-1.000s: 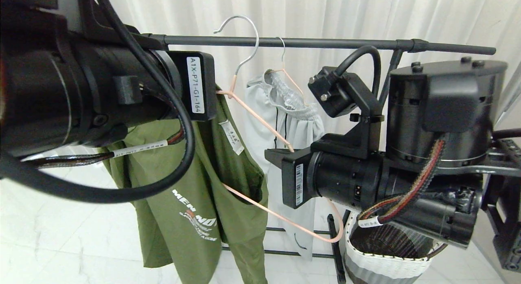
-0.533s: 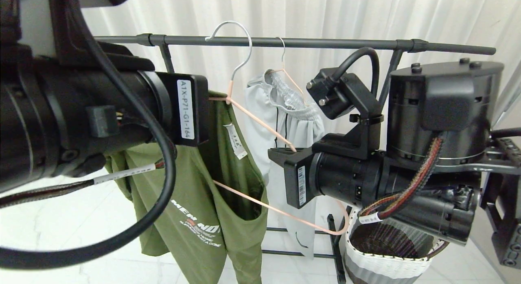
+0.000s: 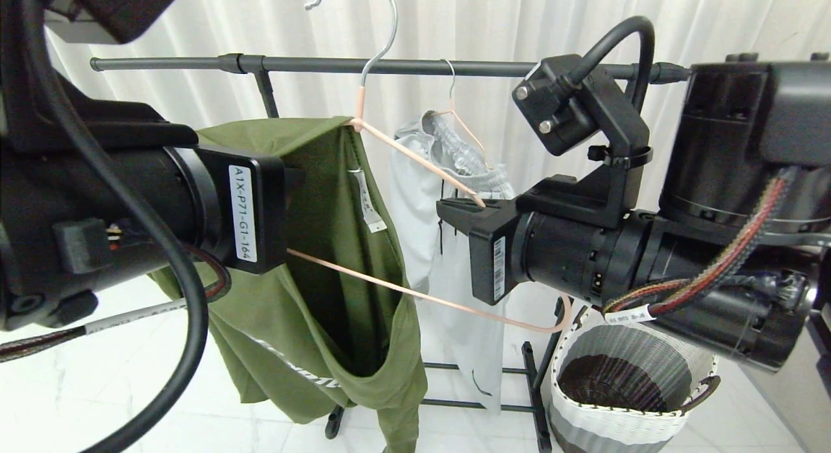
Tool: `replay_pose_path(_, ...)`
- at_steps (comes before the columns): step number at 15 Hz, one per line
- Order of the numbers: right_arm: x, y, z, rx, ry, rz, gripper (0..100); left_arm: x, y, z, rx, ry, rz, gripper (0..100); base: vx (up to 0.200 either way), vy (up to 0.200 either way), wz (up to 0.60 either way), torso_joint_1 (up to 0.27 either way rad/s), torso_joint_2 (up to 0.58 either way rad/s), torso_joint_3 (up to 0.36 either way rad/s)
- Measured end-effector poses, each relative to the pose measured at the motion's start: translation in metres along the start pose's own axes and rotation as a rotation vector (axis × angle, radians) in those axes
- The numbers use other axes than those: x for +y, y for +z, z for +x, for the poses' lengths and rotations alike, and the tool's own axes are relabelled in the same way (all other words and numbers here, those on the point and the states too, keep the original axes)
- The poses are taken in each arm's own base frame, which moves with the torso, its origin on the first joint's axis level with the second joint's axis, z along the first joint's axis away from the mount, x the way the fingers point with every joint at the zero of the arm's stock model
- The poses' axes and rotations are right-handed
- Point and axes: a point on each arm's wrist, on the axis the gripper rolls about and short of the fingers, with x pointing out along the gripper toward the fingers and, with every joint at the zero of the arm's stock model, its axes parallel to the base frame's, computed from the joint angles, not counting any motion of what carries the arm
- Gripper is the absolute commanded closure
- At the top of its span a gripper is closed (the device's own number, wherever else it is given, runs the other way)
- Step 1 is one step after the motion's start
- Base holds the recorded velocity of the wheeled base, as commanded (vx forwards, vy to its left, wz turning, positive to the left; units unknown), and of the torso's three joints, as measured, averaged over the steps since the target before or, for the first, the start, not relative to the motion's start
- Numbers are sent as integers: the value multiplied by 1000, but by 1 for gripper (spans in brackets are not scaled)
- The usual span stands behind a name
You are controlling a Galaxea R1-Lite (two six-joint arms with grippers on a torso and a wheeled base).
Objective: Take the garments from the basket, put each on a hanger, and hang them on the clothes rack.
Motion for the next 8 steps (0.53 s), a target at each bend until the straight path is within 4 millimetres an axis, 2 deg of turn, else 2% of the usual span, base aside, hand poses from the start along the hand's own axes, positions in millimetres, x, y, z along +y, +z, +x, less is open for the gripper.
replay_pose_path(1,0,1,0,-9,1,-3,100,0,0,-1,-2,-1,0,0,0,0,0,0,0,0)
replay_pose_path(8,-4,12,-1,-99,-18,-31,100,5,3,-9,-25,-11,-15,0,0,0,0,0,0,0)
